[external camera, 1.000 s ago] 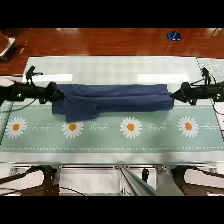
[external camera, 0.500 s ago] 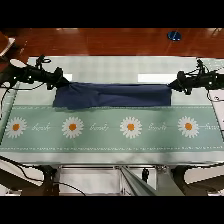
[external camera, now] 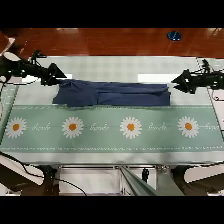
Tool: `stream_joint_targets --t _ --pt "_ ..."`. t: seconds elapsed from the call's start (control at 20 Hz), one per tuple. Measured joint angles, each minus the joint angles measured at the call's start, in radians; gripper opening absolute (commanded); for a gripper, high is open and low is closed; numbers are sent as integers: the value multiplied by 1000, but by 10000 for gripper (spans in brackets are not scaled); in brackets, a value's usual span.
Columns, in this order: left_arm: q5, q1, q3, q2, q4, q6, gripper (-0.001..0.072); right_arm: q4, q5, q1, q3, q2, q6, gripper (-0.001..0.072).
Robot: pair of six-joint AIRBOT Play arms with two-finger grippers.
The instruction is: Fold the shirts.
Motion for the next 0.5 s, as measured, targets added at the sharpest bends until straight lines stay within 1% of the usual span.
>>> stream_joint_targets --t 0.1,0.2,0.3,0.5 --pt "-52 53 -9 61 80 2 507 -56 33 -49 1 44 1 408" --pt "-42 104 -75 158 126 5 507 -118 44 -89 -18 101 4 408" --pt "41 132 -206 283 135 22 507 -160 24 -113 -67 165 10 413" --pt "236 113 -552 555 46 92 507 -173 -76 -106 -229 271 14 418"
